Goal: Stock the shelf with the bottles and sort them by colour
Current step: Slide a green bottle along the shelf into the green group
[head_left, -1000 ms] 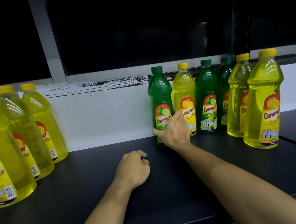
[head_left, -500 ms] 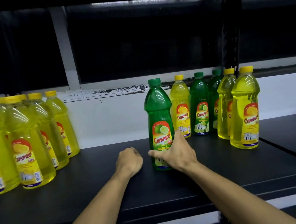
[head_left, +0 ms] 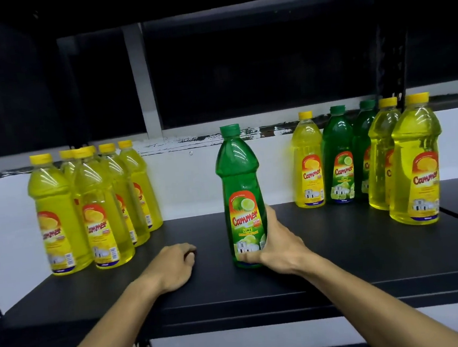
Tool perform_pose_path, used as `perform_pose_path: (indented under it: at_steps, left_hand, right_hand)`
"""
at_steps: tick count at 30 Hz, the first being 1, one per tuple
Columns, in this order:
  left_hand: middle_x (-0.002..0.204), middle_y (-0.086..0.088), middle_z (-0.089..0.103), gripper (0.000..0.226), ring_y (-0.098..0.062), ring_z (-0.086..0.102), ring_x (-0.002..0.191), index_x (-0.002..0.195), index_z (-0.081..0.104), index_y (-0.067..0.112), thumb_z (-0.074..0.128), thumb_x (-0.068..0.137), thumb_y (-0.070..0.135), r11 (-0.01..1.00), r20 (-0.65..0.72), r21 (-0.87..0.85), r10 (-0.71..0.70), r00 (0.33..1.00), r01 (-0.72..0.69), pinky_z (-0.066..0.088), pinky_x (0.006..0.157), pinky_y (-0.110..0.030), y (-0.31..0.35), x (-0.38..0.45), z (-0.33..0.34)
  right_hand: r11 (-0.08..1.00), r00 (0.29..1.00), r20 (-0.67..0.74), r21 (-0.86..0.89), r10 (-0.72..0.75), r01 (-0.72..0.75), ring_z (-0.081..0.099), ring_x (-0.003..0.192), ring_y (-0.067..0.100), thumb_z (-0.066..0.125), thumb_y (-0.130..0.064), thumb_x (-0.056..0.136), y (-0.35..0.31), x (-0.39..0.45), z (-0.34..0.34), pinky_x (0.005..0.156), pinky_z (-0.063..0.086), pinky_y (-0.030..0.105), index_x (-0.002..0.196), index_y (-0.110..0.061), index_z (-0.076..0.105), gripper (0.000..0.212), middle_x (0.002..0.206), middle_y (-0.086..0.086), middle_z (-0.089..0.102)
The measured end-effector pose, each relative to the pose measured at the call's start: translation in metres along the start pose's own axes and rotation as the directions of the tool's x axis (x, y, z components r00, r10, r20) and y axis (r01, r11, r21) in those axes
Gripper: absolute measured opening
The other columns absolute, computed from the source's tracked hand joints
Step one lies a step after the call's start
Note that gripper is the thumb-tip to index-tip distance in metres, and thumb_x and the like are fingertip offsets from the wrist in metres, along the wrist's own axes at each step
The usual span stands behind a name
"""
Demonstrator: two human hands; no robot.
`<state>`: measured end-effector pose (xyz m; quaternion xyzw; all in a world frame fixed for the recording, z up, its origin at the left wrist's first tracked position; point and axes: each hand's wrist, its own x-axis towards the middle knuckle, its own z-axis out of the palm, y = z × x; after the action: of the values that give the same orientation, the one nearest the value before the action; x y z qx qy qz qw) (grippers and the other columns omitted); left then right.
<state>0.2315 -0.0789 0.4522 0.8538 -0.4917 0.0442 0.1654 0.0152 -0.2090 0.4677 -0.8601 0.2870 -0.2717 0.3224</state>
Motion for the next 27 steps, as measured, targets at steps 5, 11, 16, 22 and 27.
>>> perform_pose_path:
  at_steps: [5,11,16,22,27]
  left_hand:
    - [0.139,0.002,0.056,0.037,-0.017,0.047,0.131,0.132,0.059,0.019,0.04,0.1,0.019,0.996,-0.06,-0.077,-0.051,0.997,0.047,0.033,0.106,-0.023,-0.001,-0.003,0.005]
    - [0.135,-0.002,0.059,0.037,-0.02,0.051,0.126,0.131,0.058,0.021,0.038,0.101,0.022,0.987,-0.1,-0.134,-0.105,0.989,0.092,0.039,0.103,-0.027,-0.001,-0.006,0.003]
    - [0.128,0.002,0.062,0.038,-0.013,0.057,0.117,0.131,0.055,0.022,0.053,0.093,0.016,0.905,-0.269,-0.426,-0.127,0.955,0.0,0.045,0.1,-0.028,0.02,-0.024,-0.009]
    - [0.15,0.004,0.037,0.114,-0.014,0.042,0.134,0.152,0.01,0.026,0.08,0.067,0.056,0.698,-0.008,-0.699,-0.225,0.974,0.155,0.037,0.111,-0.039,0.089,-0.041,-0.001]
    - [0.128,0.001,0.042,0.11,-0.02,0.052,0.117,0.132,0.024,0.017,0.075,0.053,0.075,0.819,-0.178,-0.502,-0.412,0.893,0.278,0.05,0.089,-0.038,0.127,-0.036,0.018]
  right_hand:
    - [0.999,0.999,0.001,-0.018,-0.048,0.048,0.062,0.098,0.008,0.083,-0.057,0.06,-0.012,0.001,0.016,0.09,0.047,0.036,0.127,-0.046,0.021,0.092,0.115,-0.022,0.059]
    - [0.993,0.989,0.106,0.068,-0.099,0.092,0.059,0.104,0.005,0.079,-0.062,0.064,-0.006,0.008,0.012,0.095,0.046,0.034,0.131,-0.05,0.022,0.089,0.112,-0.026,0.056]
    - [0.921,0.997,0.07,0.388,-0.017,-0.012,0.052,0.121,0.012,0.05,-0.057,0.088,0.022,0.024,-0.01,0.11,0.036,0.044,0.138,-0.043,0.036,0.054,0.131,-0.008,0.054]
    - [0.942,0.988,-0.002,-0.299,0.156,-0.149,0.037,0.135,0.02,0.035,-0.041,0.099,0.043,0.041,-0.019,0.105,0.033,0.042,0.142,-0.028,0.039,0.044,0.144,-0.003,0.044]
    - [0.883,0.987,0.041,-0.454,0.155,-0.12,0.02,0.144,0.022,0.034,-0.045,0.099,0.044,0.044,-0.004,0.112,0.025,0.041,0.146,-0.018,0.036,0.054,0.154,0.004,0.029]
